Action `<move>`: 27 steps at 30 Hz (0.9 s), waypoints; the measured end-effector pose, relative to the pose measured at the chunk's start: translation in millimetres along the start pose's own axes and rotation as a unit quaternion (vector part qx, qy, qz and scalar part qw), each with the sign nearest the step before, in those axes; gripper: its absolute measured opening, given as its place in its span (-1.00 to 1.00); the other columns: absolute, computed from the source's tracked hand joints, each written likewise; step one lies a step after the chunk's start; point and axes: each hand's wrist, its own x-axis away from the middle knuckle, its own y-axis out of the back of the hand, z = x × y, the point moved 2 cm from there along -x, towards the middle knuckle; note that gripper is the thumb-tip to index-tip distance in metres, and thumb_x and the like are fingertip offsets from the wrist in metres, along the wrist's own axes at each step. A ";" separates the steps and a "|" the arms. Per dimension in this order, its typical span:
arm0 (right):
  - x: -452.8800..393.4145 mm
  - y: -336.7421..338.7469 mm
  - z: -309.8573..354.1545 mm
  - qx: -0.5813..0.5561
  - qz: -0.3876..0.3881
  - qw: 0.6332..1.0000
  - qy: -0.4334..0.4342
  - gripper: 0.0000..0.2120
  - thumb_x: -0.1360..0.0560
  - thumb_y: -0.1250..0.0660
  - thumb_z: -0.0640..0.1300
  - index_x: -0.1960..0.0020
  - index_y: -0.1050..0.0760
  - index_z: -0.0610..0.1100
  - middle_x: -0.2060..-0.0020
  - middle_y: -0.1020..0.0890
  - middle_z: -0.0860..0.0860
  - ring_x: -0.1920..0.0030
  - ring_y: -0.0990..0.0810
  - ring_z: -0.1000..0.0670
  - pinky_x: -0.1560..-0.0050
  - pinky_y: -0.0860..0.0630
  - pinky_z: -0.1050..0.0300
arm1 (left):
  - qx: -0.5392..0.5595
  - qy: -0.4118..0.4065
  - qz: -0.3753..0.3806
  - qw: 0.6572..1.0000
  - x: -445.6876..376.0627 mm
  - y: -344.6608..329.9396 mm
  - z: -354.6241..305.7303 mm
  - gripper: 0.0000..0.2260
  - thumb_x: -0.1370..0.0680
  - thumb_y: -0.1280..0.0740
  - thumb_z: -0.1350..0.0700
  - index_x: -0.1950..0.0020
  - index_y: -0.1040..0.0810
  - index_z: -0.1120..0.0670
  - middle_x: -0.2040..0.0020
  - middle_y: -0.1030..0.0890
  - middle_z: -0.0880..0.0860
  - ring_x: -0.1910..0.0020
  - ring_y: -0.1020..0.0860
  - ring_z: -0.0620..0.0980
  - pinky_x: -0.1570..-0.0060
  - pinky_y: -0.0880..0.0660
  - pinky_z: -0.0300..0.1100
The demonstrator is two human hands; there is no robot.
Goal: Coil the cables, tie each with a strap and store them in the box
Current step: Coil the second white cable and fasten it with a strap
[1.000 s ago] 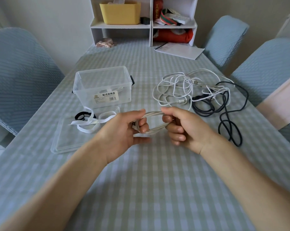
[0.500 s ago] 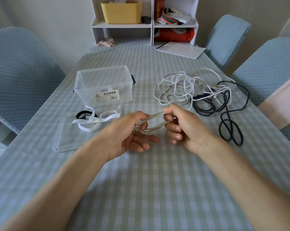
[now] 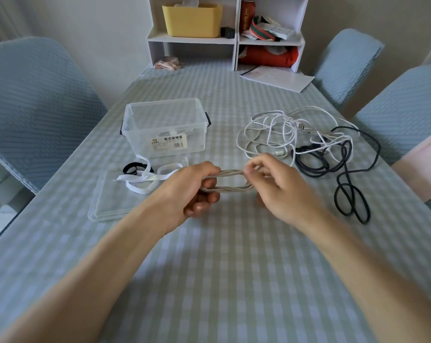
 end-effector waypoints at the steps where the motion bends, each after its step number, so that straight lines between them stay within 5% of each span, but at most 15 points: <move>1: 0.9 -1.0 -0.5 0.048 -0.015 0.997 0.064 -0.77 -0.61 -0.25 0.06 -0.16 -0.53 -0.03 0.08 -0.64 0.08 0.19 -0.61 0.11 0.16 -0.49 0.26 | 0.008 -0.003 -0.002 1.000 -0.7 0.3 -0.1 -0.59 -0.56 -0.26 0.05 0.49 -0.30 0.02 0.47 -0.45 0.08 0.53 -0.20 -0.01 0.47 -0.04 -0.17; 5: 4.7 -13.2 -1.9 0.151 0.046 0.973 0.171 -0.51 -0.62 -0.16 0.14 -0.52 -0.26 0.04 -0.29 -0.49 0.09 -0.05 -0.53 0.17 0.01 -0.53 0.13 | 0.027 0.000 0.008 1.000 -1.8 4.2 1.9 -0.60 -0.56 -0.25 0.04 0.49 -0.31 0.03 0.47 -0.43 0.08 0.51 -0.19 -0.01 0.49 -0.04 -0.19; 10: 2.6 -17.3 -1.3 0.336 -0.014 0.892 0.303 -0.39 -0.61 -0.10 0.14 -0.53 -0.26 -0.21 -0.30 -0.50 -0.08 -0.08 -0.60 -0.07 0.26 -0.60 -0.02 | 0.034 0.038 0.039 0.998 -1.9 8.0 1.7 -0.64 -0.56 -0.20 0.01 0.42 -0.28 0.04 0.46 -0.39 0.08 0.57 -0.10 -0.06 0.58 0.00 -0.26; 13: 3.0 -24.5 -3.2 0.409 -0.006 0.864 0.294 -0.37 -0.57 -0.11 0.13 -0.49 -0.29 -0.27 -0.11 -0.56 -0.12 0.10 -0.61 -0.14 0.36 -0.53 -0.02 | 0.025 0.058 0.040 0.997 -0.9 6.9 2.3 -0.64 -0.56 -0.20 0.00 0.42 -0.28 0.03 0.47 -0.37 0.06 0.58 -0.10 -0.08 0.61 -0.01 -0.30; 19: 6.5 -37.3 4.8 0.437 -0.009 0.883 0.173 -0.70 -0.47 -0.35 0.03 -0.03 -0.39 -0.15 0.24 -0.61 -0.05 0.32 -0.61 -0.20 0.41 -0.21 0.09 | 0.004 0.067 0.079 0.995 3.5 -4.5 10.4 -0.65 -0.59 -0.18 0.00 0.38 -0.30 0.04 0.47 -0.38 0.06 0.61 -0.12 -0.09 0.62 -0.01 -0.31; 22: 3.5 -36.1 5.1 0.455 -0.066 0.872 0.167 -0.66 -0.31 -0.52 0.00 0.24 -0.40 -0.16 0.57 -0.51 -0.04 0.63 -0.46 -0.17 0.49 -0.10 0.20 | 0.025 0.067 0.087 0.994 7.4 -0.6 9.4 -0.64 -0.61 -0.17 0.00 0.38 -0.31 0.04 0.47 -0.37 0.06 0.62 -0.13 -0.09 0.64 -0.03 -0.34; 27: 7.1 -37.4 10.0 0.478 -0.077 0.859 0.170 -0.62 -0.20 -0.57 -0.10 0.37 -0.34 -0.15 0.69 -0.39 -0.04 0.73 -0.34 -0.13 0.44 0.16 0.27 | 0.012 0.029 0.039 0.999 16.4 5.0 15.9 -0.73 -0.61 -0.18 0.01 0.26 -0.41 0.08 0.44 -0.46 0.12 0.61 -0.24 -0.03 0.62 -0.13 -0.31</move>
